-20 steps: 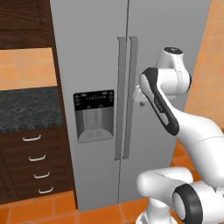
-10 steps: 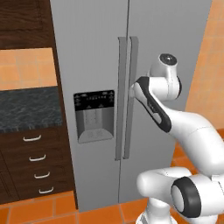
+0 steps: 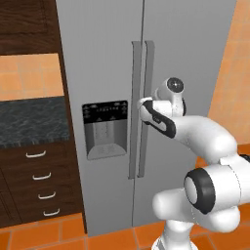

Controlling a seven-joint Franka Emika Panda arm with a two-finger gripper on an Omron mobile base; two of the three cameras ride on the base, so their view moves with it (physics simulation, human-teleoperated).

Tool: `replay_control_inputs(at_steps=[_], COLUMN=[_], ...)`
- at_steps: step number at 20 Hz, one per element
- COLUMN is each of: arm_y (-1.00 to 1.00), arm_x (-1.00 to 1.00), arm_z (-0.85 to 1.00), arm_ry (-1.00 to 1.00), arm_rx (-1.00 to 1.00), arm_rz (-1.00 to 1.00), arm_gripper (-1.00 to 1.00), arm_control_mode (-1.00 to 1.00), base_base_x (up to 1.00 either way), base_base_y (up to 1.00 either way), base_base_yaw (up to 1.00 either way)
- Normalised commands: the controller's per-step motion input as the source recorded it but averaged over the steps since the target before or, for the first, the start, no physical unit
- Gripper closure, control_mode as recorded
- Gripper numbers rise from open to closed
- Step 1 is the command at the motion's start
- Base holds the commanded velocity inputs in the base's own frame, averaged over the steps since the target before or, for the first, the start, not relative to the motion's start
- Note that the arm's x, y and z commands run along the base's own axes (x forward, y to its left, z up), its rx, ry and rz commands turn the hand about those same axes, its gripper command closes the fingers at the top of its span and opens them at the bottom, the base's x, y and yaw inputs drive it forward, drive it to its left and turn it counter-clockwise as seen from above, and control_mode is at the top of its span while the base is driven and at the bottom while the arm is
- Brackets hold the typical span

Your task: Take the strawberry from the fridge and place it on top of the pancake, located on the dining counter.

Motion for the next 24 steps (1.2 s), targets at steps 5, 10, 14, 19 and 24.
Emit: replay_control_inputs(at_steps=[5,10,14,19,24], arm_y=[0.00,0.00,0.00,0.00,-0.15], arm_x=[0.50,0.44,0.36,0.02,-0.20], arm_z=[-0.12,-0.04,0.00,0.00,0.00], arm_ry=[-0.14,-0.11,0.00,0.00,0.07], arm_rx=[0.00,0.00,0.00,0.00,0.00], arm_rz=[-0.02,0.00,0.00,0.00,-0.01], arm_gripper=[-1.00,-1.00,-1.00,1.00,1.00], arm_control_mode=[-1.00,-1.00,-1.00,-1.00,-1.00], base_base_x=[0.00,0.00,0.00,0.00,0.00], base_base_y=[0.00,0.00,0.00,0.00,0.00], base_base_yaw=[0.00,0.00,0.00,0.00,0.00])
